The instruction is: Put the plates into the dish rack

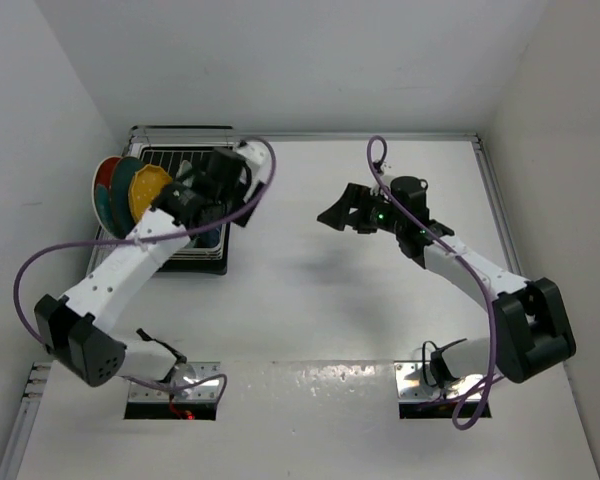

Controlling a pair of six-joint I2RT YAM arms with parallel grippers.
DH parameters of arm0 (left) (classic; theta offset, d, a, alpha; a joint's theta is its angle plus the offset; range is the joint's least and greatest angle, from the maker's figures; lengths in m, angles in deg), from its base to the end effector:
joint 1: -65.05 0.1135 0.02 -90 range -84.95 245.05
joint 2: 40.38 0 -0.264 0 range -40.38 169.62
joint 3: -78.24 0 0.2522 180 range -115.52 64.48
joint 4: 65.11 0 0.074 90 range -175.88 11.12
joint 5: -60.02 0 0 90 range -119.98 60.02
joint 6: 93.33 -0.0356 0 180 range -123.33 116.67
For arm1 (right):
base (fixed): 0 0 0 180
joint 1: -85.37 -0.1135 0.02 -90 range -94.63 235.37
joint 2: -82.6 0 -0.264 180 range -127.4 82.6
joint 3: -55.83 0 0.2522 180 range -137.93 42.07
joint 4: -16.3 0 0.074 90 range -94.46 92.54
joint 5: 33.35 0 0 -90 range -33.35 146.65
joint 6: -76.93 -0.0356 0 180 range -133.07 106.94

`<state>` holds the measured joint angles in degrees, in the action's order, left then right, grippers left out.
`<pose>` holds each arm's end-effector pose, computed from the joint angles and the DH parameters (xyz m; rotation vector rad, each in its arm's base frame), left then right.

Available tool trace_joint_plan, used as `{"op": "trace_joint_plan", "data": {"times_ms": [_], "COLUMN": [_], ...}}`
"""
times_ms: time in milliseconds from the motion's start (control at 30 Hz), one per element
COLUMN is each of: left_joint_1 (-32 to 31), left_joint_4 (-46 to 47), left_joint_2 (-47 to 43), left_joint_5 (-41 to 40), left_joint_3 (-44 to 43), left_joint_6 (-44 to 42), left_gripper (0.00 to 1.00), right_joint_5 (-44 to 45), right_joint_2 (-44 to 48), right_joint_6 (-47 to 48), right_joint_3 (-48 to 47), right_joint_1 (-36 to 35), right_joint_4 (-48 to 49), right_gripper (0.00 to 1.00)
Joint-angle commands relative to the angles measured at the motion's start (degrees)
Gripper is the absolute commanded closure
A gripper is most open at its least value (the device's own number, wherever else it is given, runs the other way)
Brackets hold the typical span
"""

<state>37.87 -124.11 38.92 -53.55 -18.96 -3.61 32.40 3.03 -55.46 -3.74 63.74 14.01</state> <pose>0.2657 -0.1204 0.3803 0.3218 2.2026 0.2153 0.2806 0.1270 0.2465 0.0800 2.1037 1.1205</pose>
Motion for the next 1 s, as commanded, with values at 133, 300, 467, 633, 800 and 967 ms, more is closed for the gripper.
{"op": "trace_joint_plan", "data": {"times_ms": [133, 300, 467, 633, 800, 967], "left_joint_1": [-13.15, -14.91, -16.15, -16.15, -16.15, -14.93], "left_joint_4": [8.84, 9.37, 14.37, 17.38, 14.47, 14.47], "left_joint_2": [-12.82, -21.20, -22.53, -19.82, -16.56, -16.03], "left_joint_5": [-0.14, -4.73, -2.44, 6.40, 10.30, 10.30], "left_joint_3": [31.50, 49.74, 55.31, 53.04, 48.81, 48.19], "left_joint_6": [-16.33, -15.56, -13.26, -15.45, -15.46, -14.93], "left_gripper": [0.15, 0.19, 0.19, 0.19, 0.18, 0.18], "right_joint_5": [1.12, 6.04, 7.73, 7.81, 8.60, 9.83], "right_joint_2": [5.65, 11.10, 13.21, 13.92, 15.14, 16.82], "right_joint_6": [1.69, 7.14, 8.73, 8.03, 6.80, 6.27], "right_joint_3": [3.35, 5.55, 7.39, 8.18, 10.20, 12.75], "right_joint_1": [3.61, 4.67, 5.19, 5.37, 5.28, 5.28], "right_joint_4": [-3.36, -10.30, -11.29, -11.11, -10.41, -9.27], "right_gripper": [0.00, 0.00, 0.00, 0.00, 0.00, 0.00]}}
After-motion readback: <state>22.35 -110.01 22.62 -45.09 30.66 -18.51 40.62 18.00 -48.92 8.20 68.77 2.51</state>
